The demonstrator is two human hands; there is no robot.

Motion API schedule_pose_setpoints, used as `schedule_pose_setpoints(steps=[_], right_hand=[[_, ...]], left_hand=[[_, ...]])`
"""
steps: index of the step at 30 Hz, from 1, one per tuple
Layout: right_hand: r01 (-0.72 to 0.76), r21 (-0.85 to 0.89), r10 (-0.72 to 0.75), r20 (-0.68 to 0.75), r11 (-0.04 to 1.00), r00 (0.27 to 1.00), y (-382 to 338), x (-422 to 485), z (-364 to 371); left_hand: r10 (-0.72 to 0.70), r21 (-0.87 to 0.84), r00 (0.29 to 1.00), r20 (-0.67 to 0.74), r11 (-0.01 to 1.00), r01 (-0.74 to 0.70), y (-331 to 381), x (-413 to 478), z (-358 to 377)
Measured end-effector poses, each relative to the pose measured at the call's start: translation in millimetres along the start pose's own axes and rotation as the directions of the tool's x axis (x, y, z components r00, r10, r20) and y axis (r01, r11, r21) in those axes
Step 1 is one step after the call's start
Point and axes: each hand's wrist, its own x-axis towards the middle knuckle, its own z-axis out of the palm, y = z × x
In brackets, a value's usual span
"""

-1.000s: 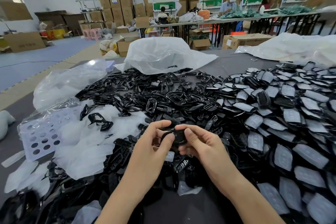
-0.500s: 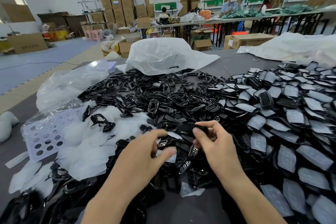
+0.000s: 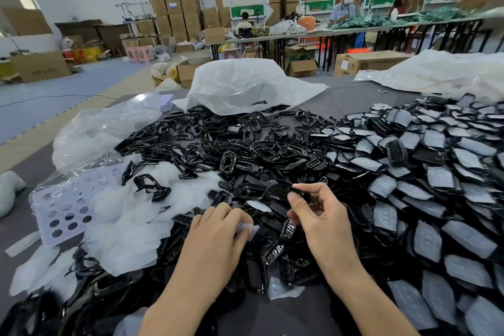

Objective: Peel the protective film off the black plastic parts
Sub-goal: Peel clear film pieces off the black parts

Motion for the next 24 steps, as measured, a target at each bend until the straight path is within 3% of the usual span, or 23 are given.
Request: schedule_pose_setpoints(steps=[2,3,6,7,9,18,24], right_hand=[[-0.045,0.105,0.044,0.019,0.993,0.999,-3,0,1],[-0.086,0.196,0.077,0.053,0.977,0.996,-4,0,1],[-0.243,0.430,0.141,0.255,0.870,0.956,-6,-1,3],[-0.276,0.440,0.140,0.316,0.854,0.938,-5,-3,5],[-0.273,0.400,0.129,0.351,0.875,0.927,-2,-4,7],[-0.271,0.475,0.178,0.231,0.838,0.957,-4,-1,8],[-0.304,0.517,0.214,0.227,0.800,0.950,-3,0,8]], left_hand=[[-0.090,-0.258,0.993,-0.081,0.964,0.066,4,0,-2],[-0.175,-0.431,0.980,-0.094,0.895,0.118,7,1,-3],[-0.325,-0.792,0.945,0.022,0.572,0.215,20,3,-7],[-0.328,-0.826,0.944,0.042,0.520,0.217,22,3,-5],[-0.322,-0.830,0.946,0.035,0.518,0.207,27,3,-2],[-0.268,-0.862,0.962,0.044,0.478,0.172,30,3,-2],[-0.338,-0.863,0.940,0.049,0.459,0.210,30,3,2]])
